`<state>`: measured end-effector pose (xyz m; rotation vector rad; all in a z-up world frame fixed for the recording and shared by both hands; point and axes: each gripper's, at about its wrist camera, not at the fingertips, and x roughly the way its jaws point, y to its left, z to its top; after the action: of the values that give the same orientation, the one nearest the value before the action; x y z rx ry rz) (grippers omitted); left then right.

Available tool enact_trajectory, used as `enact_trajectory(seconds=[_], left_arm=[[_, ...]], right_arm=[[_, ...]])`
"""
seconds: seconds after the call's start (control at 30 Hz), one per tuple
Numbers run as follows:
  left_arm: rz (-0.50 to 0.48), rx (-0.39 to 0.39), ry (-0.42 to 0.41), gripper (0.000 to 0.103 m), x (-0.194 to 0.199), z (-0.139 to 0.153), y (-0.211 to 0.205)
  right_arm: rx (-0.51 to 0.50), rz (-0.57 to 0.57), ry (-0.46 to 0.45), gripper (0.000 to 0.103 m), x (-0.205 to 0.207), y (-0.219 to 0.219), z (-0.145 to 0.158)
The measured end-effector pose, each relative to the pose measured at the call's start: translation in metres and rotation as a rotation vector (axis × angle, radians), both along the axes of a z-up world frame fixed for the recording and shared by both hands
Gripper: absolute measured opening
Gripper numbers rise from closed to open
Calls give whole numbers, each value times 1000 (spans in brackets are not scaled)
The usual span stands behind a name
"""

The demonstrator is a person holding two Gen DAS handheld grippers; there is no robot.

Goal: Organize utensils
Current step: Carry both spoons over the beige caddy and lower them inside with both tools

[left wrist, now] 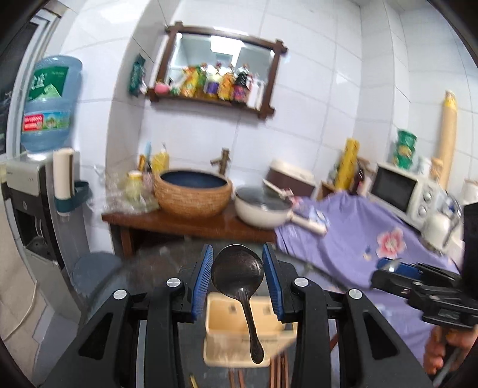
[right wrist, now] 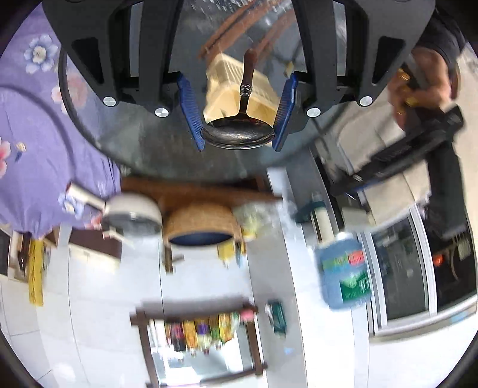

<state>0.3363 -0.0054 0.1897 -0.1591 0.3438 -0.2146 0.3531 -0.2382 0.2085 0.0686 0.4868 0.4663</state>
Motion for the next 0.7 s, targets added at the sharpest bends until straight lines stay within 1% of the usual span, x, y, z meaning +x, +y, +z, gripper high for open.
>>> enact_trajectory(seconds=[0.07, 0.1, 0.13, 0.2, 0.27, 0.37, 0.5, 0.57, 0.7], left_arm=[[38, -4, -25, 34, 14, 7, 0], [56, 2, -34, 34, 18, 8, -1], [84, 10, -46, 34, 25, 7, -3], [108, 13, -54, 34, 33, 1, -4], [122, 15, -48, 34, 42, -11, -7], [128, 24, -44, 34, 47, -30, -9], [112, 37, -16, 34, 50, -57, -10], [105, 34, 2, 34, 51, -66, -9], [84, 46, 29, 34, 51, -82, -8]], right_arm=[[9, -20, -51, 47, 4, 5, 14], [-10, -49, -99, 47, 7, 11, 20], [-12, -62, -117, 47, 9, 14, 22], [-13, -93, -147, 47, 18, 19, 18], [-25, -115, -154, 47, 27, 25, 7], [-58, -151, -158, 47, 41, 33, -20], [-75, -148, -97, 47, 54, 36, -57], [-88, -147, -84, 47, 56, 36, -71], [-105, -135, -56, 47, 55, 37, -93]])
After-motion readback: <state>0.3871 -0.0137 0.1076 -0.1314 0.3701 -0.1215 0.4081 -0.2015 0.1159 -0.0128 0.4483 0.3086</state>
